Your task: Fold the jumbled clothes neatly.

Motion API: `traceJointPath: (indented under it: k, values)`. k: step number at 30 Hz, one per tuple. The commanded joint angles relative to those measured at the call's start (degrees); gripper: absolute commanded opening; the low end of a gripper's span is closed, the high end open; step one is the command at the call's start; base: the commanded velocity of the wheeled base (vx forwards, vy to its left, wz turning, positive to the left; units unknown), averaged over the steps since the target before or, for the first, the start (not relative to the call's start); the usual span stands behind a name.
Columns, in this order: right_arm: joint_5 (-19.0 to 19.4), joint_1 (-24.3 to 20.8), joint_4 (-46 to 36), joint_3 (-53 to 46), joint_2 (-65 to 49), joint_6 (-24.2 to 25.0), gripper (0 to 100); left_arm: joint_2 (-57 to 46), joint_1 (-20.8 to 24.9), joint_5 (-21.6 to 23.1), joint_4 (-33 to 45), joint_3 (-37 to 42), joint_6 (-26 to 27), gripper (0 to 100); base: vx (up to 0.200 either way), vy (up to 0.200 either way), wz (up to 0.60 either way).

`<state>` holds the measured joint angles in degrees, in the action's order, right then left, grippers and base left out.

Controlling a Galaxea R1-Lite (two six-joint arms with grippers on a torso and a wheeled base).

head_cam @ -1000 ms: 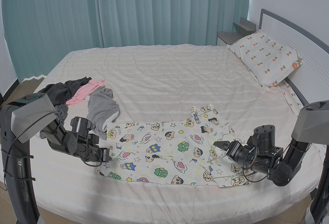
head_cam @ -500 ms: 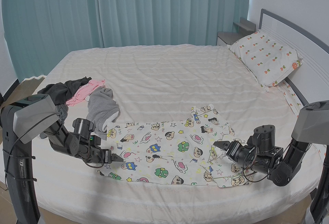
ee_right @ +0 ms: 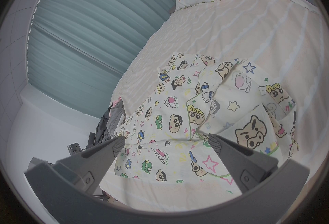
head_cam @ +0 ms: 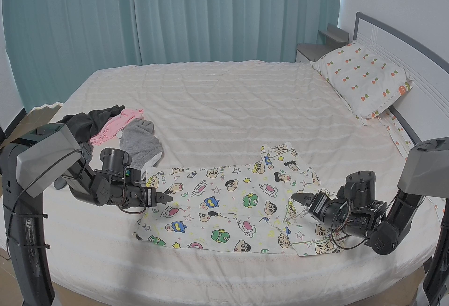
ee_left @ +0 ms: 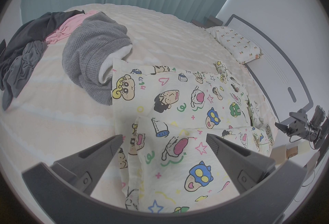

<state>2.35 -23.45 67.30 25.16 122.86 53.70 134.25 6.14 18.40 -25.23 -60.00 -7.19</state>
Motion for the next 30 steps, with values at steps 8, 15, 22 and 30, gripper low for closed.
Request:
traceJointPath:
  k: [8, 15, 22, 30]
  values:
    - [0.02, -0.19, 0.02, -0.02, 0.10, 0.00, 100, 4.26, 0.01, 1.82, -0.43, -1.61, 1.92, 100, 0.000, 0.000, 0.00]
    - [0.11, -0.19, 0.02, -0.02, 0.10, 0.09, 100, 4.52, -0.08, 1.82, -0.34, -1.61, 2.09, 0, 0.000, 0.000, 0.00]
    - [0.11, -0.19, 0.02, -0.02, 0.10, 0.00, 100, 4.00, -1.31, 1.64, -0.08, -1.08, 2.09, 0, 0.000, 0.000, 0.00]
    - [0.11, -0.19, 0.02, -0.02, 0.10, 0.09, 100, 1.45, -1.84, 1.03, 0.36, 0.41, 2.09, 0, 0.000, 0.000, 0.00]
